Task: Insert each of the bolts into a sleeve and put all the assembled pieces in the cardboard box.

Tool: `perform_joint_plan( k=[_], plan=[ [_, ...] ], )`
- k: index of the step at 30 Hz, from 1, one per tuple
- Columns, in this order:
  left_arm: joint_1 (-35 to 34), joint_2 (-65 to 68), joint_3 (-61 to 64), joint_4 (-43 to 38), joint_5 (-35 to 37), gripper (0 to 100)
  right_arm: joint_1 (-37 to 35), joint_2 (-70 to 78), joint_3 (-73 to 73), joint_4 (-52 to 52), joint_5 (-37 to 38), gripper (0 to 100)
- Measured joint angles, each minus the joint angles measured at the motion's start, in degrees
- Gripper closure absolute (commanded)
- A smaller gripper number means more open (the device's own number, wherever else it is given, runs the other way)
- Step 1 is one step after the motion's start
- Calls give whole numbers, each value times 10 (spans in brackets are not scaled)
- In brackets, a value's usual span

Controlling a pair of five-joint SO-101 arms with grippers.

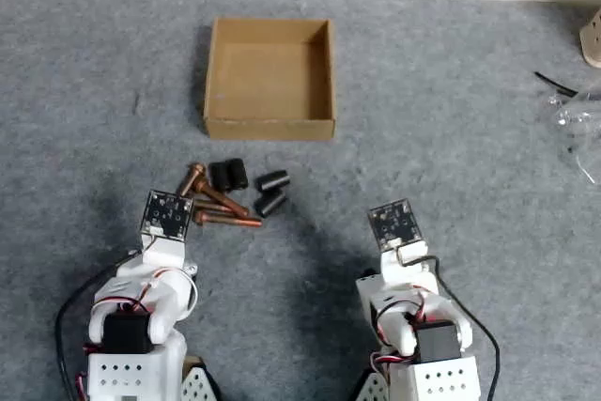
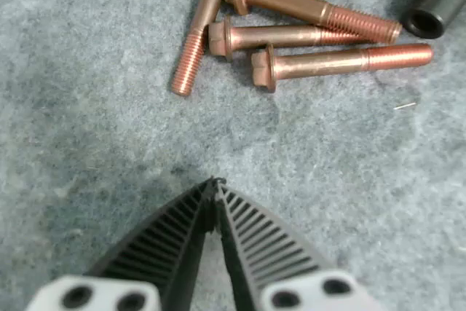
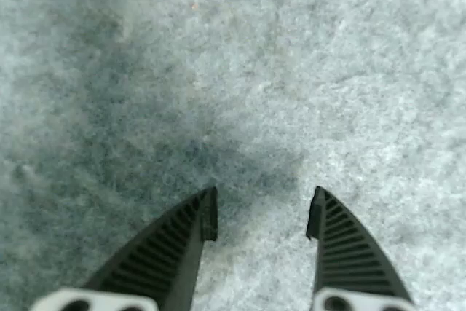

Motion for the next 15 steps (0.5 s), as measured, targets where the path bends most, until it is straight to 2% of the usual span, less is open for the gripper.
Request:
perform_joint_plan(
  k=[10, 12, 15],
  plan=[
    [33, 0, 0, 0, -5, 989, -1, 0, 0, 0, 0, 803],
    [8, 0, 0, 0, -38, 991, -7, 0, 0, 0, 0, 803],
    [-43, 1, -4, 0, -158, 993, -6, 0, 0, 0, 0, 803]
  ],
)
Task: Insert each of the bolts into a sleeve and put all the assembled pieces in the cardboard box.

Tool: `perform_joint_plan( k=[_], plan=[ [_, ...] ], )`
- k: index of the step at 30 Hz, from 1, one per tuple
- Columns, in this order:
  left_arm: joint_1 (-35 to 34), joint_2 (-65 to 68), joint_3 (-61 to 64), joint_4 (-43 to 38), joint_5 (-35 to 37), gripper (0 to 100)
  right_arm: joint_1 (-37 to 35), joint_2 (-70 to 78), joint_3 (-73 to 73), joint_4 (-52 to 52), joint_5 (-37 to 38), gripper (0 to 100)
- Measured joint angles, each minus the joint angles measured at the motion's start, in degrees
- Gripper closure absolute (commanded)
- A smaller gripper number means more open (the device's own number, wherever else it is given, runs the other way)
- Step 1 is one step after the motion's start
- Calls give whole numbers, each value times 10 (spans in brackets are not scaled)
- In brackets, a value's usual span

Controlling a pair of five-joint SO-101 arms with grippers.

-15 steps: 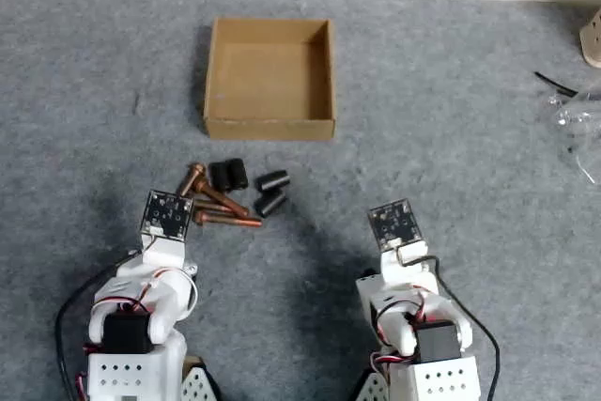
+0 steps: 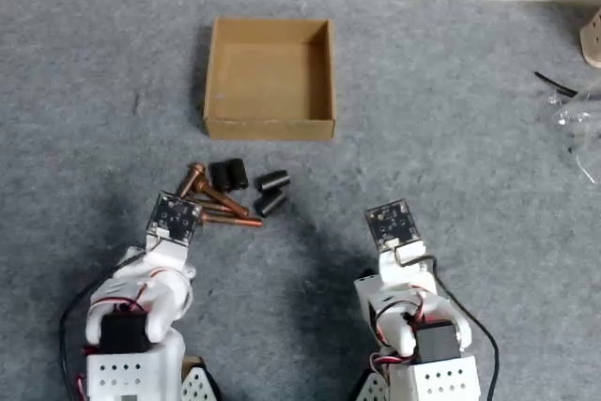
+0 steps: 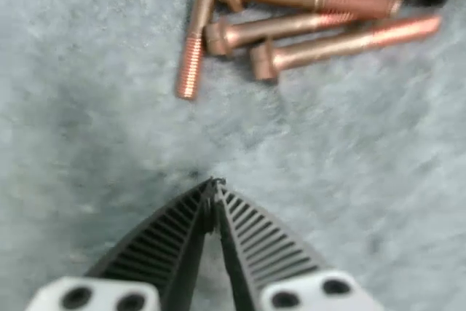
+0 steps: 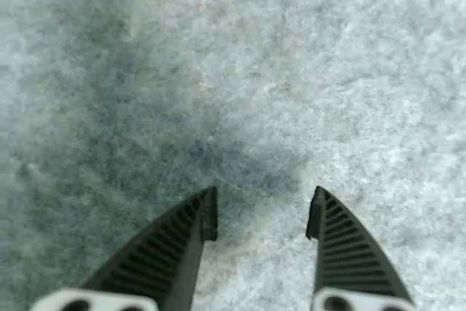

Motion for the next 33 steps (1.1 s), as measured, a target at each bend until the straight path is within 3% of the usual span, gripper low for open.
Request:
perform_joint_plan(
  k=[3, 8, 15, 21, 26, 33],
  plan=[
    [-43, 3, -6, 0, -62, 993, 28, 0, 0, -21, 0, 803],
    [-120, 5, -92, 0, -7, 993, 79, 0, 0, -44, 0, 803],
    [-127, -1, -245, -24, 35, 993, 84, 0, 0, -47, 0, 803],
    [-127, 11, -275, -43, 37, 992, 84, 0, 0, -47, 0, 803],
    [-127, 142, -338, -66, 44, 993, 84, 0, 0, -47, 0, 803],
    [-127, 476, -503, -74, 118, 990, 84, 0, 0, -47, 0, 803]
  ],
)
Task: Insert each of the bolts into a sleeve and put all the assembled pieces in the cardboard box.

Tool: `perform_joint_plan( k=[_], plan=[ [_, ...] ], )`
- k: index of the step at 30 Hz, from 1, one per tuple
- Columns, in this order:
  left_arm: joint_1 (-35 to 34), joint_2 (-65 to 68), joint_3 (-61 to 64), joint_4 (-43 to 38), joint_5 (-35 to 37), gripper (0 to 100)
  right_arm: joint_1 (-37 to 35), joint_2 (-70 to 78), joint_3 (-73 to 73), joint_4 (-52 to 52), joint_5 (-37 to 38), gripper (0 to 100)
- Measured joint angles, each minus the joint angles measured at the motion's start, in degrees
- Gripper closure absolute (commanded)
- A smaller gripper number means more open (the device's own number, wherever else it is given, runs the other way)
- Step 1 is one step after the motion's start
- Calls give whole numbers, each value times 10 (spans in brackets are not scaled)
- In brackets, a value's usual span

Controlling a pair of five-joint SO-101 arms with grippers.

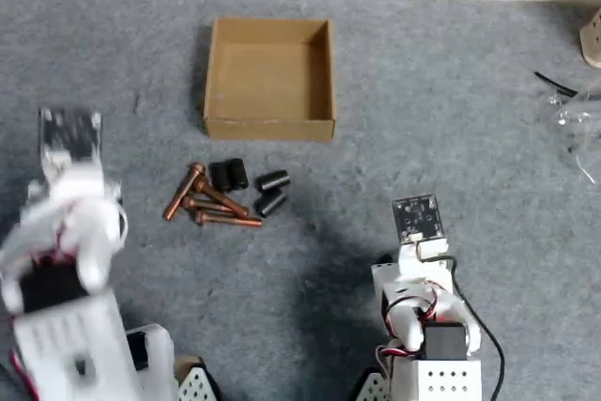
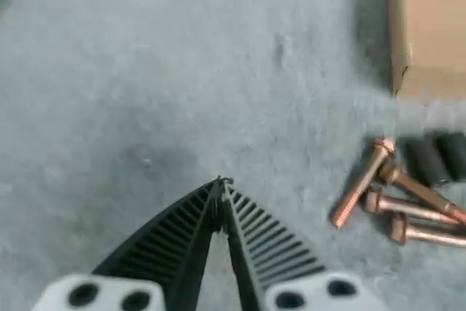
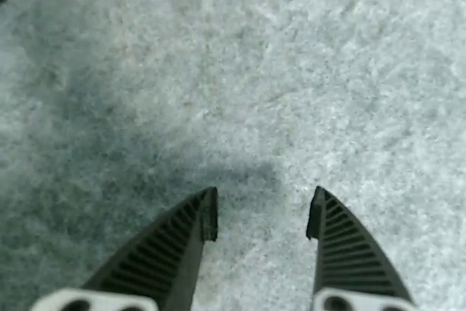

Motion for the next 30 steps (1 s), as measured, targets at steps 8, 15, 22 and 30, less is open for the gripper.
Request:
perform_joint_plan(
  k=[8, 15, 22, 30],
  plan=[
    [11, 178, -40, -41, 57, 990, 0, 0, 0, -16, 73, 803],
    [41, 178, 7, -82, 104, 990, 0, 0, -1, -45, 59, 803],
    [41, 178, 60, -135, 124, 989, -93, 64, -108, -42, 47, 803],
    [41, 178, 72, -160, 141, 989, -159, 400, -243, -168, 50, 803]
  ],
)
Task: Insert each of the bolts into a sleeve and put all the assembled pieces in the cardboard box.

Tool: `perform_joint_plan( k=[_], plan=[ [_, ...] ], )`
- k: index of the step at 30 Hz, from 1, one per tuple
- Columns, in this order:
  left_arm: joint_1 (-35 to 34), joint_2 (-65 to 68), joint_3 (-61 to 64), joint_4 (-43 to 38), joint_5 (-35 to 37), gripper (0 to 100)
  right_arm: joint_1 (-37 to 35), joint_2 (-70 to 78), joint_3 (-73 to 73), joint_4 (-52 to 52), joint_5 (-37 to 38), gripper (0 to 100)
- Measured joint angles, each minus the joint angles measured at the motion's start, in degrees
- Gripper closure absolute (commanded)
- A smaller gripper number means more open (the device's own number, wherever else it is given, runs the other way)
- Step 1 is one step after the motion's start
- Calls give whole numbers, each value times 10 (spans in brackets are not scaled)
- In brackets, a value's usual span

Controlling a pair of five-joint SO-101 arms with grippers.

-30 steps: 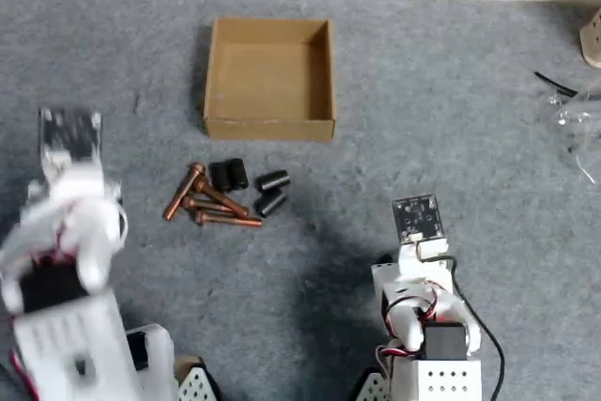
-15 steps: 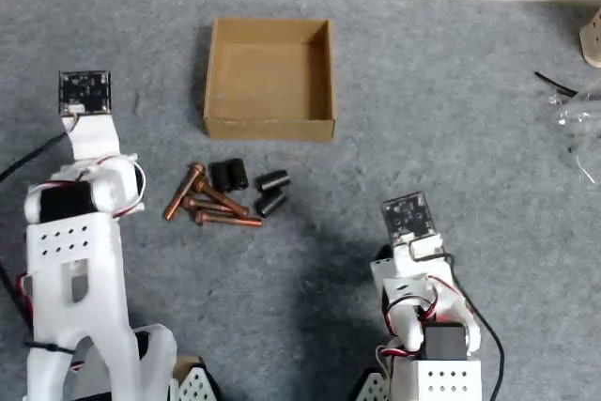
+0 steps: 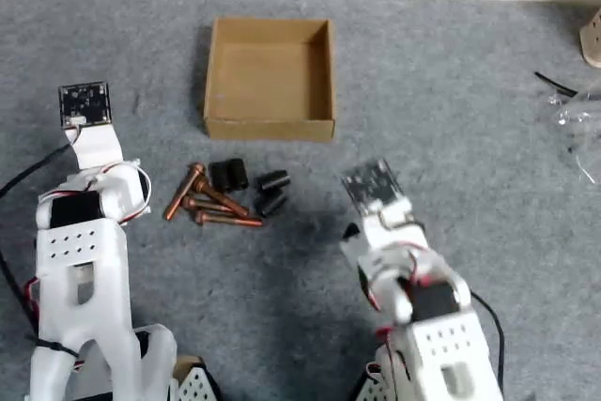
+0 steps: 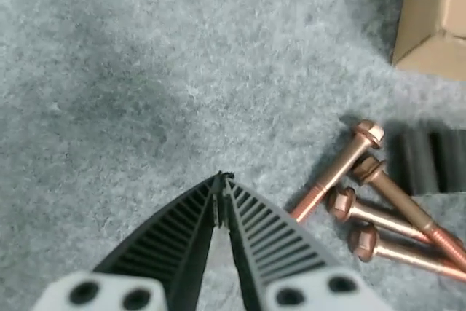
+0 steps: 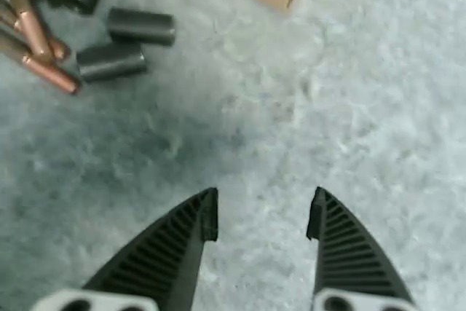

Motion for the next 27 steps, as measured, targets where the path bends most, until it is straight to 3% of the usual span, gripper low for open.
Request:
perform_joint_plan(
  k=[13, 27],
  plan=[
    [0, 0, 40, -50, 0, 989, -85, 385, -232, -111, 77, 801],
    [-16, 0, 55, -77, 0, 989, -219, 450, -285, -149, 143, 801]
  ],
)
